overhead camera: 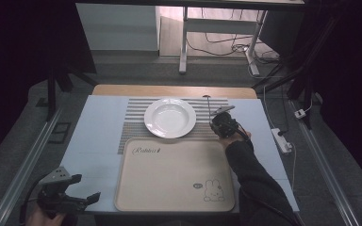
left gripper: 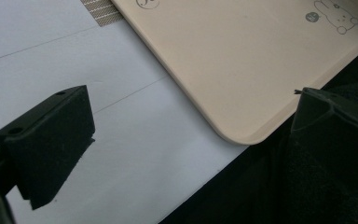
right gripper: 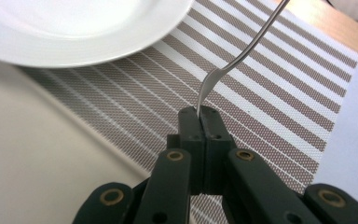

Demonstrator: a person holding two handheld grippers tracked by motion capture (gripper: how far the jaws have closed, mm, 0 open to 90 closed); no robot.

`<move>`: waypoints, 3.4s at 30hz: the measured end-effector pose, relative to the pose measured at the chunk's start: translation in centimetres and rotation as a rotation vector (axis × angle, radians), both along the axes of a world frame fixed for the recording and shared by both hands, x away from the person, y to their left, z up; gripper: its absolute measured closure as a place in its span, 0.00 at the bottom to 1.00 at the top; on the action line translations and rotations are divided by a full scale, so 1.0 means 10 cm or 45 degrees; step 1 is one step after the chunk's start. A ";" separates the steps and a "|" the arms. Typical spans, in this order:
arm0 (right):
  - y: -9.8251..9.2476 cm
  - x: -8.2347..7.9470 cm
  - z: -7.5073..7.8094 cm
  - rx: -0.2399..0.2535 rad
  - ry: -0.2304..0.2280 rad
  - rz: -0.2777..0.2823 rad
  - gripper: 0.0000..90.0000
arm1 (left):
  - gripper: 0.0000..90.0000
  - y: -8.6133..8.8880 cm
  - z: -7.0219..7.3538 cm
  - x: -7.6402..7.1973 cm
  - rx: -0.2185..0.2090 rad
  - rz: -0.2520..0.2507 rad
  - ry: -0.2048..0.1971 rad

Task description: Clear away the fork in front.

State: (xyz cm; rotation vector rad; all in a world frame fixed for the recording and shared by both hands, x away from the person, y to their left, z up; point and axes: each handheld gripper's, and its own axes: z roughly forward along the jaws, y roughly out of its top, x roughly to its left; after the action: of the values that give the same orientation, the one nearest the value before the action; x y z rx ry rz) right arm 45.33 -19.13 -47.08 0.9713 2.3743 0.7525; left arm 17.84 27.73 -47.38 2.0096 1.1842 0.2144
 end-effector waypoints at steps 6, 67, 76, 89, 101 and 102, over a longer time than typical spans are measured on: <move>-0.06 -0.23 0.12 0.060 -0.003 0.070 1.00 | 0.00 -0.01 0.00 0.00 0.009 -0.009 -0.008; 0.28 -2.02 0.15 0.145 0.253 0.873 1.00 | 0.00 -1.45 0.06 1.13 0.245 -0.873 -0.207; 0.36 -2.04 0.18 0.131 0.286 0.968 1.00 | 0.01 -1.73 0.03 1.28 0.266 -1.075 -0.168; 0.36 -2.00 0.20 0.138 0.326 1.017 1.00 | 0.47 -1.88 -0.02 1.33 0.313 -1.346 -0.110; 0.40 -2.02 0.18 0.118 0.359 1.075 1.00 | 0.81 -1.91 -0.10 1.31 0.376 -1.516 -0.154; 0.40 -2.02 0.18 0.109 0.366 1.077 1.00 | 0.82 -1.91 -0.10 1.30 0.384 -1.535 -0.171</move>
State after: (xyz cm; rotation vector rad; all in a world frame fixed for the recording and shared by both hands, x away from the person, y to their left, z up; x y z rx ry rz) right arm 25.10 -15.14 -45.25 0.0408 3.0381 1.0568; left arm 30.86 8.65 -48.40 2.5554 -0.2807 -0.0957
